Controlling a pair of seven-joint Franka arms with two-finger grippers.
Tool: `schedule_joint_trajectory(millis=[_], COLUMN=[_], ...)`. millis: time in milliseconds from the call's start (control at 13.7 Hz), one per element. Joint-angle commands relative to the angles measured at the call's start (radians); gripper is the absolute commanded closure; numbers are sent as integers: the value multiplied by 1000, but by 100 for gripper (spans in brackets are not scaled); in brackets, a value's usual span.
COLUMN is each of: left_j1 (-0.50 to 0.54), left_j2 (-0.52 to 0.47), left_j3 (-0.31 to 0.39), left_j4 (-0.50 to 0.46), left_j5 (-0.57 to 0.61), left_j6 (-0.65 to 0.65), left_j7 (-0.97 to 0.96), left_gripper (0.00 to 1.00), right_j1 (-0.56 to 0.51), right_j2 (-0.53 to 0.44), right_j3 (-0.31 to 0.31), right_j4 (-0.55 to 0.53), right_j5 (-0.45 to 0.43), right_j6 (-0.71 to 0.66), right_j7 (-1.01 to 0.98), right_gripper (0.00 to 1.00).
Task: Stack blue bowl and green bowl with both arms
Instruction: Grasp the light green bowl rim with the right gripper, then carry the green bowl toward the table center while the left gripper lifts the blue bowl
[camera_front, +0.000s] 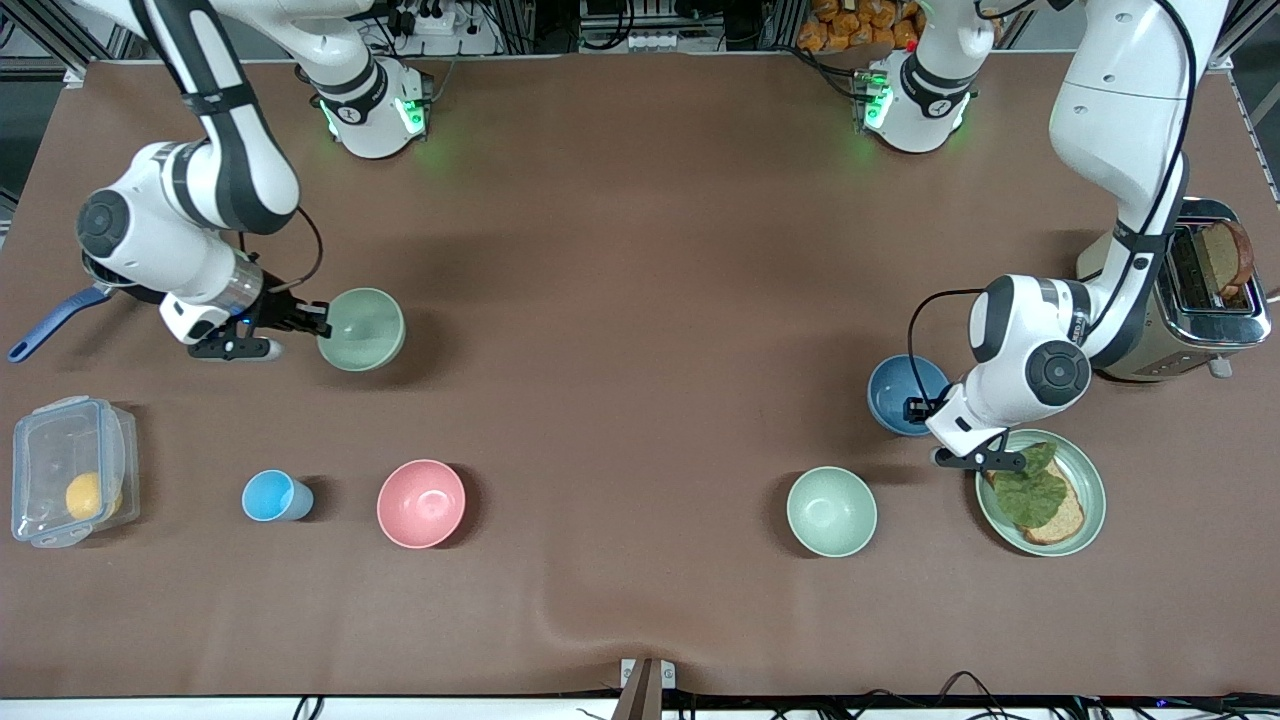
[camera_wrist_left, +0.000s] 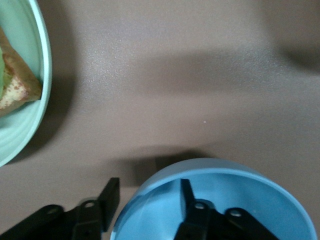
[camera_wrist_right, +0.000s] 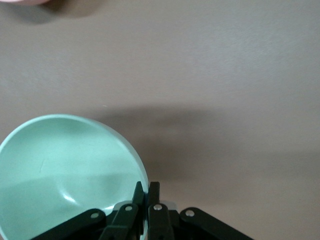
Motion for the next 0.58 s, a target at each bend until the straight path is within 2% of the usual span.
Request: schedule_joint_trajectory(millis=[0, 219, 510], left_j1=[8, 6, 5], left_j2=[-4, -49, -135], left_j3=[-7, -8, -15], left_j4=[5, 14, 16], left_j5=[10, 10, 10], left_j6=[-5, -50, -114], left_j7=[-17, -18, -3], left_gripper=[100, 100, 100], right_j1=[77, 156, 341], right_j2=[-30, -33, -37], right_j3=[-3, -3, -4], right_j4=[0, 0, -2], right_j5=[18, 18, 18], right_j6=[-11, -5, 50], right_j7=[131, 284, 597], right_gripper=[100, 100, 100])
